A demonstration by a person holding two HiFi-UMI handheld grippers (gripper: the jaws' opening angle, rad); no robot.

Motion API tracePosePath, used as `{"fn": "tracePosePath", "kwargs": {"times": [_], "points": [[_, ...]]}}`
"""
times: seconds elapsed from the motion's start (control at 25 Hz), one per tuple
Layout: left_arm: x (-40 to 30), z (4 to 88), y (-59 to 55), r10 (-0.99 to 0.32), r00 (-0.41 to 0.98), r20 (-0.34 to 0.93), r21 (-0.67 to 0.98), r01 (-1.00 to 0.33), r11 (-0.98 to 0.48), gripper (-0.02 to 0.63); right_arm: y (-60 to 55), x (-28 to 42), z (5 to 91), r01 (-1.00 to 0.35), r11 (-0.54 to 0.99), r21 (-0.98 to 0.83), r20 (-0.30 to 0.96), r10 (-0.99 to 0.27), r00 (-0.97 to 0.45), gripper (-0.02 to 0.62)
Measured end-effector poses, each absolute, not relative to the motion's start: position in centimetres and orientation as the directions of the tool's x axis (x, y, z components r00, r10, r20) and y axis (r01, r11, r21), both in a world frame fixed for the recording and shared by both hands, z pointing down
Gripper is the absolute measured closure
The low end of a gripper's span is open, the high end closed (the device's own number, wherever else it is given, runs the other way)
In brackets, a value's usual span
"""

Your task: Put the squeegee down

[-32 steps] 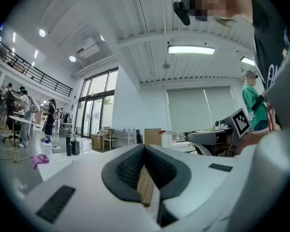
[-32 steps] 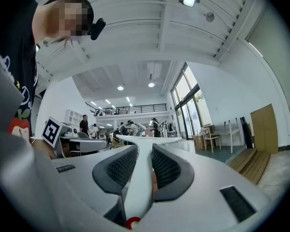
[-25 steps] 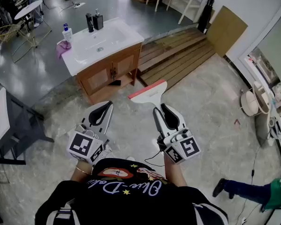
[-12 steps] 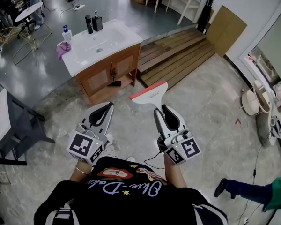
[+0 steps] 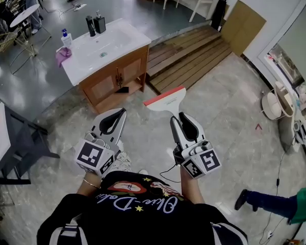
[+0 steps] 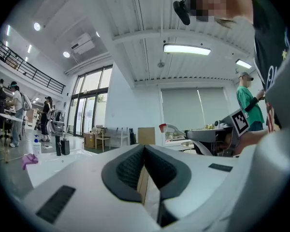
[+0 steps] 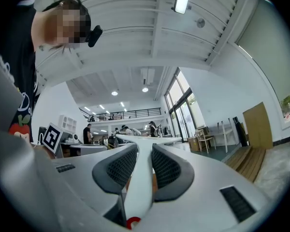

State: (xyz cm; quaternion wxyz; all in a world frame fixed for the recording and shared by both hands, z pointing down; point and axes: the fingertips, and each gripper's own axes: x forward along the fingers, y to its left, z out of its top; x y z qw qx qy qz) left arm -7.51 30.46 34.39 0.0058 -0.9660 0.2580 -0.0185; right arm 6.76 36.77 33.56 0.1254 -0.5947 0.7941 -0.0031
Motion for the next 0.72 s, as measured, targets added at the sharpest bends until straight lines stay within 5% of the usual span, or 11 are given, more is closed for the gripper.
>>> {"fn": "tracePosePath", "kwargs": {"times": [0.72], "points": [[-6.7,34.8,25.9,-0.488,0.872,0.046,-0.003,-0.488,-0.873,0.612,32.3,7.2,33.8,-0.941,0.289,-0.174,-0.184,-0.949,-0.257,0.477]]}}
